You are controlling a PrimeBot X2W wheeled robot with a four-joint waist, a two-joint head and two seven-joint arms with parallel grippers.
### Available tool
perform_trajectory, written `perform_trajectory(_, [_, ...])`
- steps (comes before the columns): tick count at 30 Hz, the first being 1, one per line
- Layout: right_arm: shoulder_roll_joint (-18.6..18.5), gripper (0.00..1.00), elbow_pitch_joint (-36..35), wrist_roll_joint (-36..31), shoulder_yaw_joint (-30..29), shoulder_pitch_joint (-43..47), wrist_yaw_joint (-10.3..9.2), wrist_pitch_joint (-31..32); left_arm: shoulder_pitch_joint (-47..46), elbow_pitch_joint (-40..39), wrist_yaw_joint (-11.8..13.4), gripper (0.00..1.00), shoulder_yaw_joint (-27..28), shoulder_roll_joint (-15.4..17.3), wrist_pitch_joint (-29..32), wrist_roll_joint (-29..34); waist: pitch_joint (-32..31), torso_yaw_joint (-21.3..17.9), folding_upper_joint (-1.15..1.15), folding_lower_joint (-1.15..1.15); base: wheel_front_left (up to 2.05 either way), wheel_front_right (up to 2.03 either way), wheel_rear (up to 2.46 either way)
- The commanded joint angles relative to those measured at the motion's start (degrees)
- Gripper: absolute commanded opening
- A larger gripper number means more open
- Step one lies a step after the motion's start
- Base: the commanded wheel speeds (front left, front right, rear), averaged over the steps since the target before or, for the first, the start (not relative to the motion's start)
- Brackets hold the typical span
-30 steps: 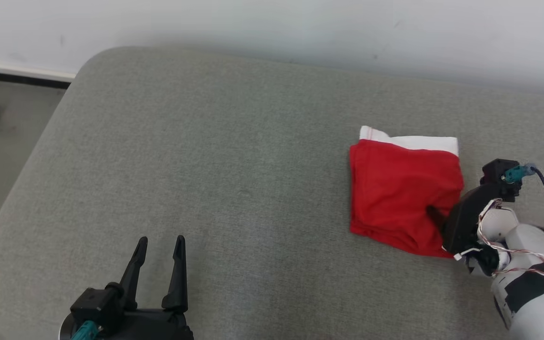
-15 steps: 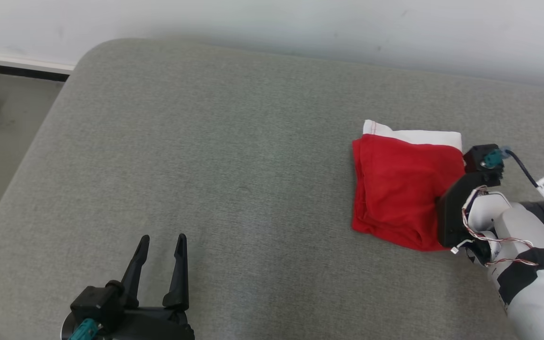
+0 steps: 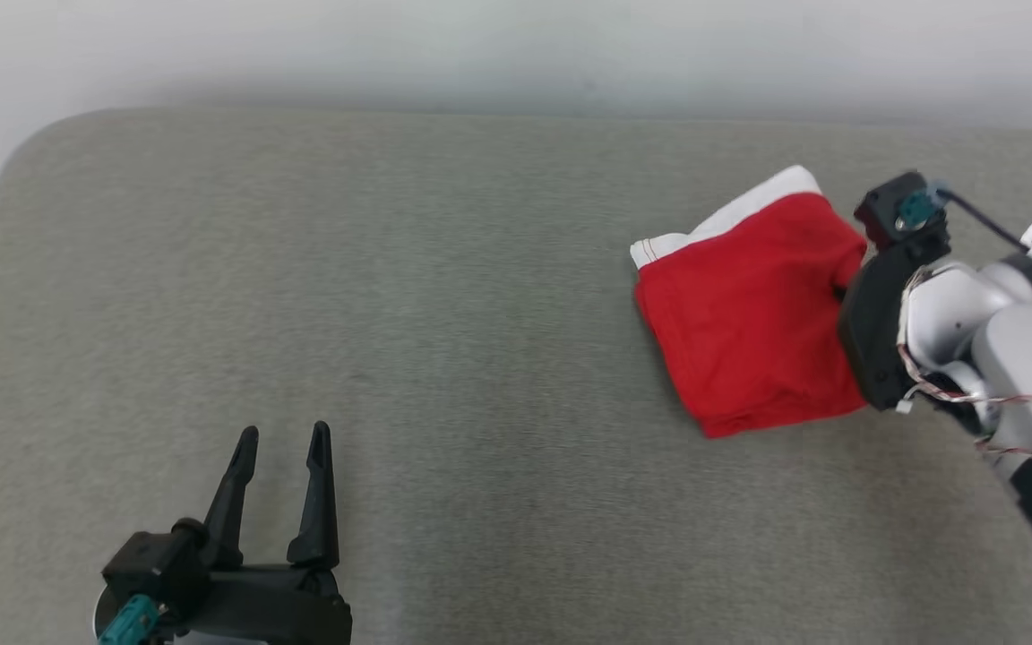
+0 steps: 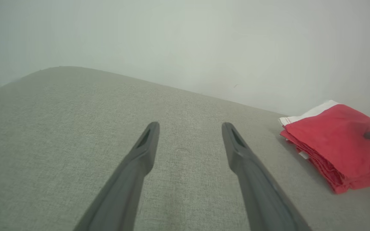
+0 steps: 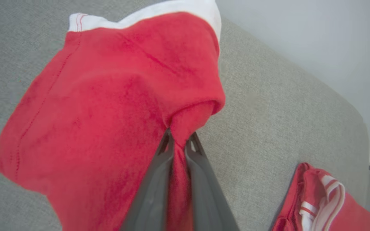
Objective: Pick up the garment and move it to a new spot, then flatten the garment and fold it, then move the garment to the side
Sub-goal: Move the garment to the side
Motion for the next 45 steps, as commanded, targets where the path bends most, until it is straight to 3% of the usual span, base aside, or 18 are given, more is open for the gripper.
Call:
perform_trajectory(1, [-1.3,0.0,-1.1,0.6,0.5,-0.6,-0.17,0.5,-0.9,-0.3,0.1,1.0,0.2,0.0,0.0,-0.5,0.9,-4.6,-0.01,0.0,0.0,0.0,0.0])
perform_trajectory(10, [-8.4,0.0,-10.6,3.3,1.7,-2.3,-0.17,2.2,-3.6,-1.2,-0.5,1.0,0.9,0.0,0.0,1.5,4.3,-12.5,-0.01,0.0,0.0,0.0,0.0])
perform_trajectory(17, [-11.3,0.0,-10.4,3.3,-2.0,-1.1,-0.17,1.0,-5.4,-0.9,-1.3,1.0,1.5,0.1,0.0,3.3,6.8,-15.8,-0.01,0.0,0.0,0.0,0.0])
perform_trajectory(28, [-12.8,0.0,-1.8,-1.8,-9.5,0.0,-0.17,-5.2,-7.8,-0.5,-3.2,1.0,2.6,0.1,0.0,6.0,10.2,-15.7,-0.01,0.0,0.0,0.0,0.0])
perform_trajectory(39, [-14.1,0.0,6.1,-11.8,-16.4,0.9,-0.17,-11.3,-10.0,-0.6,-4.3,1.0,1.7,0.1,0.0,7.1,12.8,-13.1,-0.01,0.0,0.0,0.0,0.0])
perform_trajectory(41, [-14.0,0.27,8.1,-14.3,-18.2,0.9,-0.17,-12.1,-10.3,-0.5,-4.5,1.0,1.4,0.1,0.0,7.1,12.9,-12.6,-0.01,0.0,0.0,0.0,0.0])
perform_trajectory(43, [-13.1,1.0,9.3,-16.2,-19.7,0.9,-0.17,-13.2,-10.3,-0.5,-4.5,1.0,1.3,0.1,0.0,7.2,12.6,-12.2,-0.01,0.0,0.0,0.0,0.0])
perform_trajectory(45, [-12.1,1.0,10.2,-18.0,-21.0,1.3,-0.17,-14.8,-10.2,-0.4,-4.5,1.0,1.5,0.1,0.0,7.2,12.1,-11.9,-0.01,0.0,0.0,0.0,0.0])
